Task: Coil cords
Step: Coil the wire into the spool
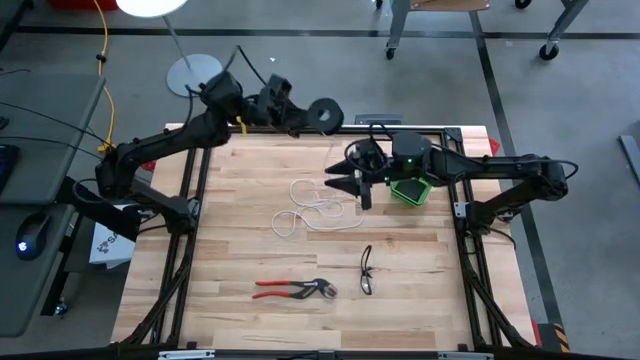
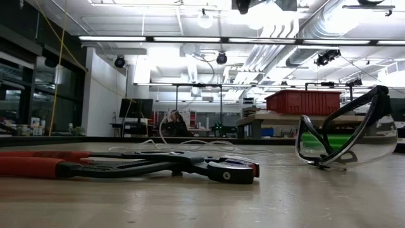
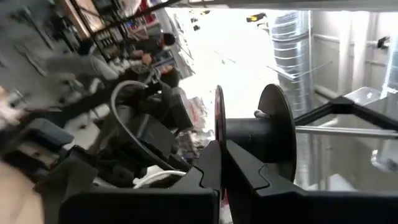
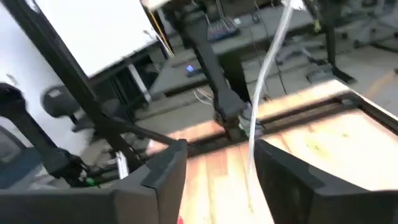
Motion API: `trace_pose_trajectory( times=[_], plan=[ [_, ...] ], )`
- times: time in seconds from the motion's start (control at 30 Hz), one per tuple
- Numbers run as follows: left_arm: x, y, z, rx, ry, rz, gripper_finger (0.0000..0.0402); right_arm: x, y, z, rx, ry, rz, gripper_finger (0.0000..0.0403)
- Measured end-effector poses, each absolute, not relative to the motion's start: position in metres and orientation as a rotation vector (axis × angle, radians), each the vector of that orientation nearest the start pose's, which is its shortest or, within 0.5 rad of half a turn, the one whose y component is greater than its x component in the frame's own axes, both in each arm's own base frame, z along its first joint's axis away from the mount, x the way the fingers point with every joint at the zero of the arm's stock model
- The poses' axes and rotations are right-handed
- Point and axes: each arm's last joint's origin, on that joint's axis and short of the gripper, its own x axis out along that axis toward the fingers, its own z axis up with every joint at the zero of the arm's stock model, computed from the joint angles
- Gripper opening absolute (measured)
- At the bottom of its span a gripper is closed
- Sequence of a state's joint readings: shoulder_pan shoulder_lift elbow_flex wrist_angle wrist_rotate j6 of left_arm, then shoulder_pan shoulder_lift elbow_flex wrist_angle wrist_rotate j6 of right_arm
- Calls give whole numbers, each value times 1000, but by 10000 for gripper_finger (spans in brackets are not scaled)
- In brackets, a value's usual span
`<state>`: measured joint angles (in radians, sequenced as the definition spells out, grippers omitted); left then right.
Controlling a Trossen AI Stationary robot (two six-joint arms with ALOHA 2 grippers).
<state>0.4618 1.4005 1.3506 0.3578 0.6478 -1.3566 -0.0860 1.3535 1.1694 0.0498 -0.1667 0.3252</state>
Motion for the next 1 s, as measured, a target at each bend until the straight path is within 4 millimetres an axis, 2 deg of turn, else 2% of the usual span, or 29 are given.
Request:
trace_pose_trajectory(
  times=[0.1, 0.27, 0.47, 0.63, 0.87, 1.0],
  plan=[
    [269, 129, 441, -1108, -74, -260, 0, 304, -25, 362, 347, 184, 51, 191],
    [241, 132, 437, -900, 17, -96, 0, 293, -27, 372, 357, 164, 89, 193],
    [216, 120, 427, -561, 159, 138, 0, 287, -33, 397, 357, -21, 97, 193],
    [221, 99, 424, -303, 226, 164, 0, 293, -40, 409, 307, -56, 24, 193],
    [239, 70, 419, 39, 288, 237, 0, 306, -43, 406, 197, 36, -11, 193],
    [243, 59, 420, 175, 306, 295, 0, 306, -44, 403, 136, 86, -53, 193]
  ],
)
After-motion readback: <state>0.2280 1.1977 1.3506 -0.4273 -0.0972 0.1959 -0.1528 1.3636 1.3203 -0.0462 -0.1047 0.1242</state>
